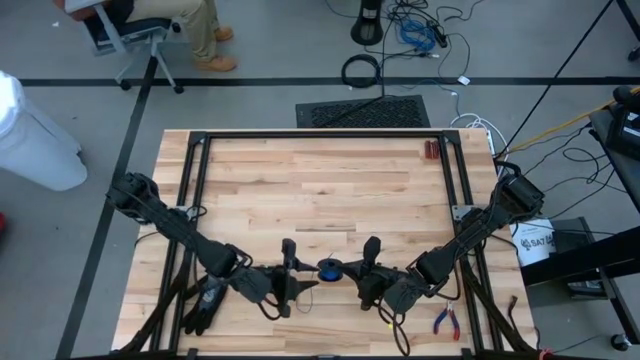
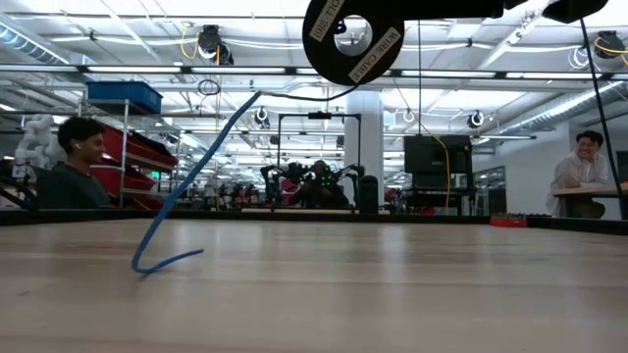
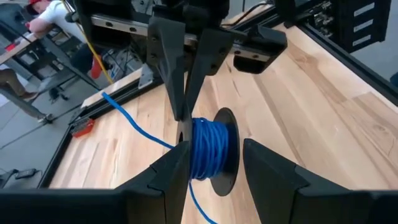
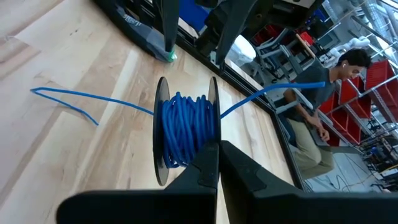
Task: Coil cords
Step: Uncoil the blue wire from the spool
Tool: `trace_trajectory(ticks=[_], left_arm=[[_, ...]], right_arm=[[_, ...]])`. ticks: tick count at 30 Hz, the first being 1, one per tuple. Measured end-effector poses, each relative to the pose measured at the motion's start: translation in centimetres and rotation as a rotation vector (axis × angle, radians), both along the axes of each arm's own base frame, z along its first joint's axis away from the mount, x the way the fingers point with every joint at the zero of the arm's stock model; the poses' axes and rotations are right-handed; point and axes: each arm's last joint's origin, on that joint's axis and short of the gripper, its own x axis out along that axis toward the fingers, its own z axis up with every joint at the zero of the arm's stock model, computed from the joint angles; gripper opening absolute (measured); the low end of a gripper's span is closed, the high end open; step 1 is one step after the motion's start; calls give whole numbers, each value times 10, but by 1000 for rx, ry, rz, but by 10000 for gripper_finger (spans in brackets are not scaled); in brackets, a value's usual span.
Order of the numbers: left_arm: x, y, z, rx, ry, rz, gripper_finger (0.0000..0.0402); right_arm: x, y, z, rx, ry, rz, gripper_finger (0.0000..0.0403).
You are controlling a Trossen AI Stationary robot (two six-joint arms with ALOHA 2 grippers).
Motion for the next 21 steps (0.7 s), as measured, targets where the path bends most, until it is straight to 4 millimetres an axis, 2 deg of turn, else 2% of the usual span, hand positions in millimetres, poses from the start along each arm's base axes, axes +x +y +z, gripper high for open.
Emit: trace_trajectory(ticks=[10,21], left_arm=[[8,18,-8,-75,48,105,157],[10,19,-7,-82,38,107,157]], right_arm=[[0,1,0,17,0,21,0],[1,1,0,32,-3,17,0]])
